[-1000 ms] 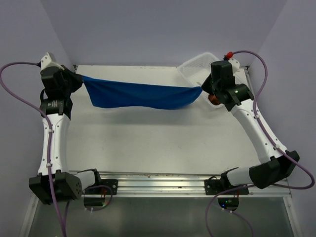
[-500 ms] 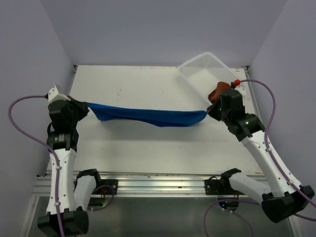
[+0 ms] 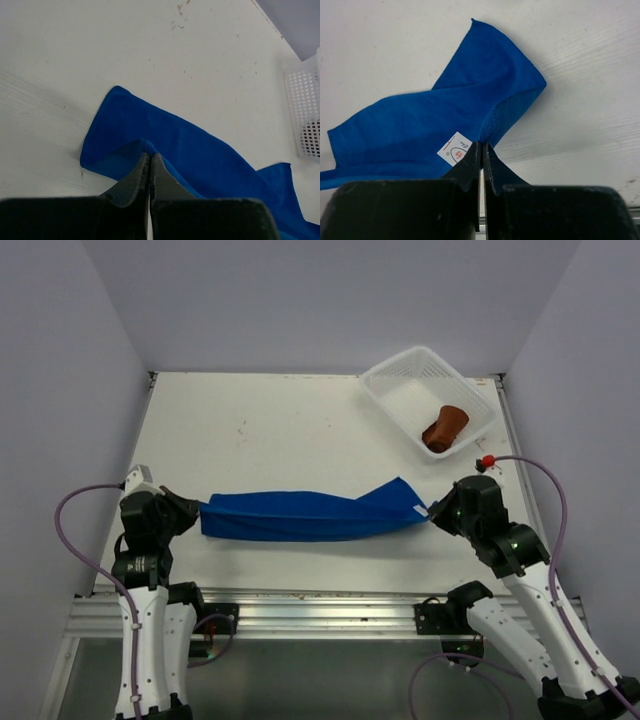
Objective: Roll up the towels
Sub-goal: Fold the towel
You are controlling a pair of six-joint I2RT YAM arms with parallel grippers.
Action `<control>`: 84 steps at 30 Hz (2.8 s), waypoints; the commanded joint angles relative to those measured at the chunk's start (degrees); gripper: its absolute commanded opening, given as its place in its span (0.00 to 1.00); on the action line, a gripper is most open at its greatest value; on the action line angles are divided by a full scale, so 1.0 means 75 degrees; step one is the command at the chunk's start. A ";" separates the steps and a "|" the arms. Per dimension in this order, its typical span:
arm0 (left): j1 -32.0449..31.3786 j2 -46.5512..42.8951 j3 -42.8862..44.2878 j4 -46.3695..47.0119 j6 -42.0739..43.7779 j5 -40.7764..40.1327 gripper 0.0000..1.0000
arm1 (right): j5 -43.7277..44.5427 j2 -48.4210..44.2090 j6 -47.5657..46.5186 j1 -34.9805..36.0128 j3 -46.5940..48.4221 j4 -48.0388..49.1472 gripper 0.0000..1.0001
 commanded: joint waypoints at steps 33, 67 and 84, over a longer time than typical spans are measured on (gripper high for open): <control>-0.0058 0.2823 -0.0404 0.1673 -0.0980 -0.1041 0.00 | 0.1030 0.5324 0.0037 -0.0039 0.1682 0.1702 0.00; -0.0035 0.4418 0.0171 0.2704 -0.0429 -0.0961 0.46 | 0.0410 0.6428 -0.0936 -0.0520 0.2541 0.1912 0.51; -0.0035 0.3891 -0.0451 0.2552 -0.0382 -0.0291 0.50 | -0.0212 0.4997 -0.0901 -0.1082 -0.0461 0.1947 0.52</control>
